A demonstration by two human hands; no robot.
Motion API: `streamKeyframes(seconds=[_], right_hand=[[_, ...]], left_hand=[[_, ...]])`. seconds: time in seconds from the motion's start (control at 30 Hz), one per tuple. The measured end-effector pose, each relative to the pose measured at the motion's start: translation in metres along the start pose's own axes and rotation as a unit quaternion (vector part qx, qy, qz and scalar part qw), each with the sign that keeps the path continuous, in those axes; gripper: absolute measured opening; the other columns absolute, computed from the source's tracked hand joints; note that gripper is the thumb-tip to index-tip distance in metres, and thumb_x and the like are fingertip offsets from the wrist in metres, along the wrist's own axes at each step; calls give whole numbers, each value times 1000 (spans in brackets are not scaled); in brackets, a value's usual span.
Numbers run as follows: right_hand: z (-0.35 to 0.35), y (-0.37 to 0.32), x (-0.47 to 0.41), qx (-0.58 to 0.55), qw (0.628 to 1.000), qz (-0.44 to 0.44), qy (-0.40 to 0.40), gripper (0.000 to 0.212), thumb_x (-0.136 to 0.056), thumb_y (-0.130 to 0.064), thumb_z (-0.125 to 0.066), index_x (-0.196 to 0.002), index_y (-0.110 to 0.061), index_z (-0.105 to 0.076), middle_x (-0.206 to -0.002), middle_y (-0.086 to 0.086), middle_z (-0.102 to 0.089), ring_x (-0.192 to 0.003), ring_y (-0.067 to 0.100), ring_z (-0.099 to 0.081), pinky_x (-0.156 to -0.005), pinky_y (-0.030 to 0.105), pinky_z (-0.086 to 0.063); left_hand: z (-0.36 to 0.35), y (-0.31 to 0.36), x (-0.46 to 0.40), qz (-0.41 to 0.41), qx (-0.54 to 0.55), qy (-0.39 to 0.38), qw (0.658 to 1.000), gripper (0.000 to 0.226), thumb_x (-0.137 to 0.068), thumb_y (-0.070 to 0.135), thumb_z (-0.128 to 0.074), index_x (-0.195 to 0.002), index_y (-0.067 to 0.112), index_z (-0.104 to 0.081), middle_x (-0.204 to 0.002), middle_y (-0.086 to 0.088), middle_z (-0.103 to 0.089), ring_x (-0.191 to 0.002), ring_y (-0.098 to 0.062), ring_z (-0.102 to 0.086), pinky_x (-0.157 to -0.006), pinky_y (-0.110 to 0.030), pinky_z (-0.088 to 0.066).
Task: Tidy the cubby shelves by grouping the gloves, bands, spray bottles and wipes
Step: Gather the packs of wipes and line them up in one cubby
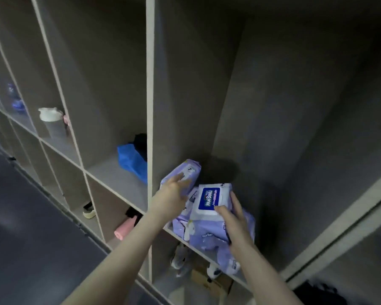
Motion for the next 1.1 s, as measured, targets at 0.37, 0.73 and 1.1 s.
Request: streamKeyframes(seconds=[0.37, 0.73, 1.1], right_hand=[[-13, 30, -33, -94, 984, -45, 144, 62, -86, -18, -66, -140, -34, -40, -113, 5, -70, -97, 23, -69, -87, 41, -54], [-26, 37, -27, -61, 974, -4, 216, 67, -85, -15, -69, -142, -28, -38, -121, 5, -66, -100, 19, -68, -81, 34, -54], [-64, 23, -67, 378, 917, -78, -105, 92, -79, -51, -72, -149, -49, -13, -159, -9, 24, -150, 19, 1, -110, 37, -31]], left_hand=[[-19, -67, -68, -57, -159, -140, 976, 62, -96, 30, -53, -150, 17, -26, -161, -1, -9, -148, -14, -9, -115, -29, -23], [-16, -61, -80, -132, -308, -130, 933, 46, -93, 37, -54, -129, 10, -46, -134, -8, -47, -120, -26, -49, -87, -34, -47], [-19, -55, -91, -163, -297, -249, 907, 85, -86, 42, -65, -147, 0, -23, -156, -21, -12, -146, -31, -15, -114, -39, -26]])
Point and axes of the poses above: each hand's wrist, its own x-axis away from the middle knuckle, its own z-axis out of the back of the hand, y = z × x, the point moved 4 cm from there along -x, towards the middle knuckle
